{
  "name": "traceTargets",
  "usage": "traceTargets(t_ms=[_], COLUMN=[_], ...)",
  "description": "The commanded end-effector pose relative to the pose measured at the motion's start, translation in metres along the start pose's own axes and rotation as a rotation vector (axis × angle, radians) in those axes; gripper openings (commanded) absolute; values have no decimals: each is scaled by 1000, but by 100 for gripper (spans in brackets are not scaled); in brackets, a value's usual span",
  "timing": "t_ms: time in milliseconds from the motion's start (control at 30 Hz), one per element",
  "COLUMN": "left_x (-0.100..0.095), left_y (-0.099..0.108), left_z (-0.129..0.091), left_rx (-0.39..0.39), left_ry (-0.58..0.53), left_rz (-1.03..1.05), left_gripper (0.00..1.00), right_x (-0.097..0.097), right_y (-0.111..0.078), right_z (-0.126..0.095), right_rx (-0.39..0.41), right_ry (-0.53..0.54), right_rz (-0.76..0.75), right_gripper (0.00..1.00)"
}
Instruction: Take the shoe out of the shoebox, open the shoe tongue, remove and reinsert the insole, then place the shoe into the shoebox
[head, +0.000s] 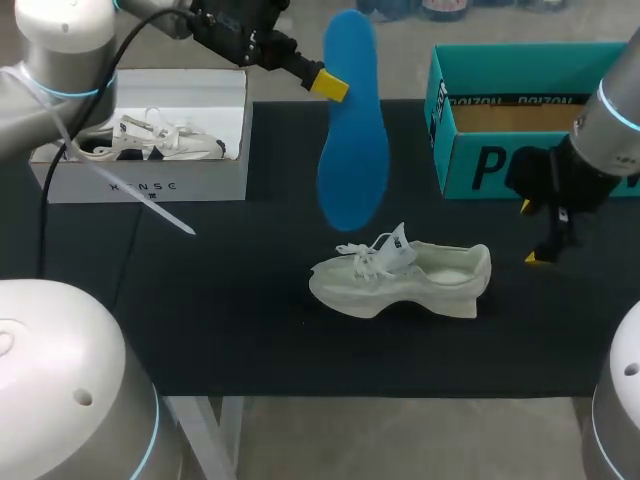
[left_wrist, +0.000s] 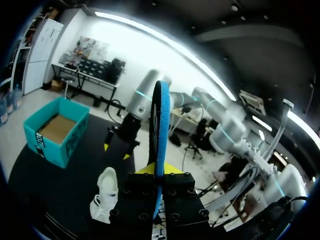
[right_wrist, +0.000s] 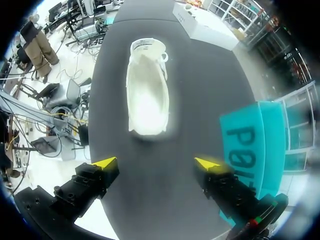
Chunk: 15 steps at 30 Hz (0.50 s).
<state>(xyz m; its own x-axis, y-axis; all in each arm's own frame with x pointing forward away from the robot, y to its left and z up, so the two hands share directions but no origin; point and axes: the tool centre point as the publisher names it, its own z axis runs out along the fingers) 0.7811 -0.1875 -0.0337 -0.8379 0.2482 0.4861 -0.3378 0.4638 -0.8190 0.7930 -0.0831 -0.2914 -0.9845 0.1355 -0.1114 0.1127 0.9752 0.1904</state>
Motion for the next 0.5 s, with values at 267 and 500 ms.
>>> traceTargets(t_ms=[267,500], left_x=[14,14], left_y=[-8,-8], left_z=[5,5], left_rx=[-2,-2], left_ry=[10,10], left_rz=[13,13], left_gripper=[0,0], right_x=[2,-12], right_y=[0,7], right_z=[0,-1], right_rx=[0,28], right_ry=[-4,24], right_rz=[-1,20], right_gripper=[100,100])
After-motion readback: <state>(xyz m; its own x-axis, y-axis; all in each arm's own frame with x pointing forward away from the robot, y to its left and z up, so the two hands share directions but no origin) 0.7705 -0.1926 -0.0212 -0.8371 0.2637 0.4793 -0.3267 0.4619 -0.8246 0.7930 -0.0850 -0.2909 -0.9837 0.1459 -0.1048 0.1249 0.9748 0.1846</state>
